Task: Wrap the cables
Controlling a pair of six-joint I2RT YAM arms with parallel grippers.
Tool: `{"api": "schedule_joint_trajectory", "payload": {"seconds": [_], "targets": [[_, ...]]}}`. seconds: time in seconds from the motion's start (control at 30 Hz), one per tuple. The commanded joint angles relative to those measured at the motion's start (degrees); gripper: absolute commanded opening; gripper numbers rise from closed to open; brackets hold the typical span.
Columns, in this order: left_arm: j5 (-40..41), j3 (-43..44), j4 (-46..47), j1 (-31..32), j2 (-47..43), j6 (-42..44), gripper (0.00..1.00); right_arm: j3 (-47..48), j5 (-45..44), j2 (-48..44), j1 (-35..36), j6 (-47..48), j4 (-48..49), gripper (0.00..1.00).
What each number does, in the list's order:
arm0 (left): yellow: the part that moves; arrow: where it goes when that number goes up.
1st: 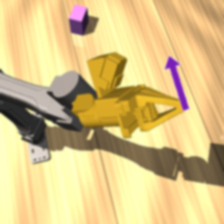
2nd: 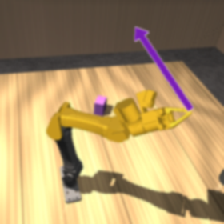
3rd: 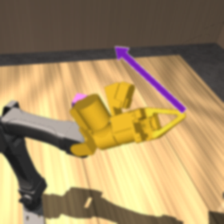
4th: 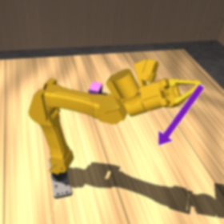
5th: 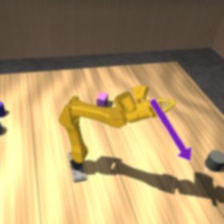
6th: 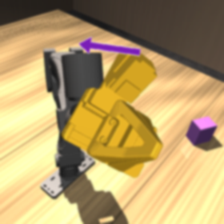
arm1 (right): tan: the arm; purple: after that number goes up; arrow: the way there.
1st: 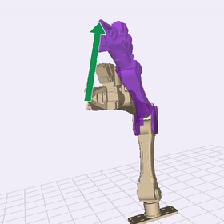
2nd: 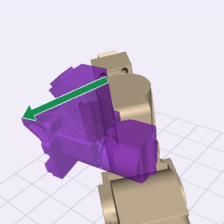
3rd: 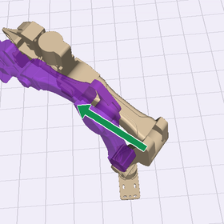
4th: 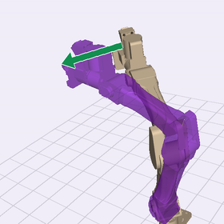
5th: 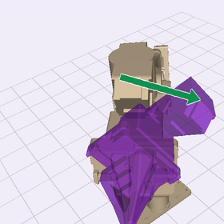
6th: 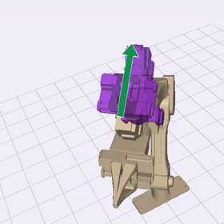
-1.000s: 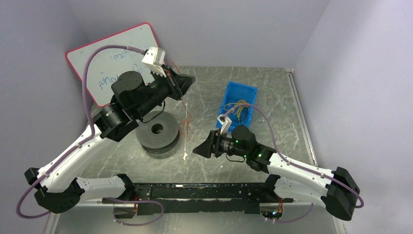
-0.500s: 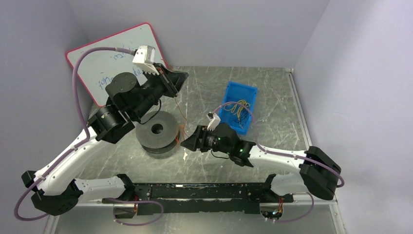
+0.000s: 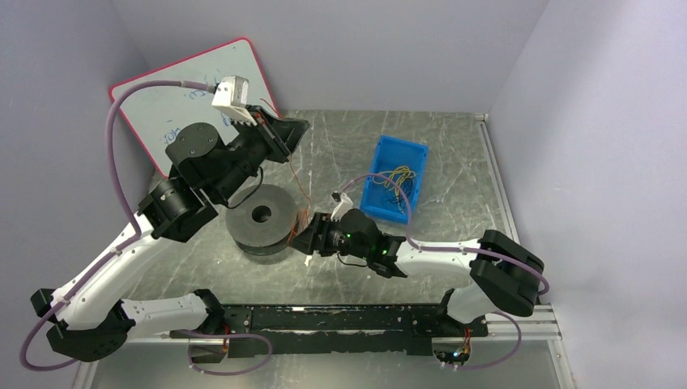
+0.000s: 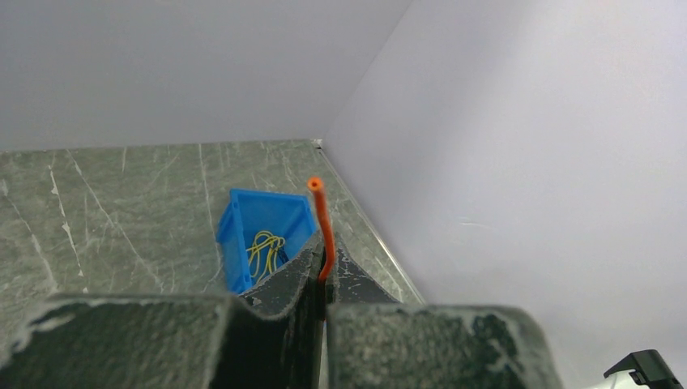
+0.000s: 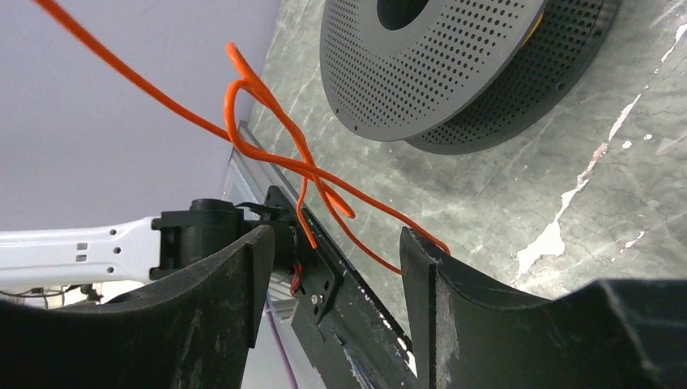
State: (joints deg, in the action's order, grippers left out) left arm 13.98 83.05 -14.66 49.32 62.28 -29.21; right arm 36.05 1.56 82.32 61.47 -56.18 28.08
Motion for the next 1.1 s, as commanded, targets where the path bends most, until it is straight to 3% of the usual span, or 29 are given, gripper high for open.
{"api": "schedule_joint_trajectory", "payload": {"seconds": [0.0,0.73,1.07], "targets": [[0.51,-0.46,-0.22,0.25,-1.23,-0.02,0.07,2.26,-3.88,-0.75,1.03,0.99,0.94,0.62],[-3.36,2.31,-0.63,0.31,-1.92,-1.75,0.07,5.00,-7.55,7.30,3.60,7.99,0.70,0.65],[-2.24,13.90,-5.17,0.25,2.58,2.54,0.07,-0.45,-9.71,4.54,5.42,9.95,-1.67,0.67]]}}
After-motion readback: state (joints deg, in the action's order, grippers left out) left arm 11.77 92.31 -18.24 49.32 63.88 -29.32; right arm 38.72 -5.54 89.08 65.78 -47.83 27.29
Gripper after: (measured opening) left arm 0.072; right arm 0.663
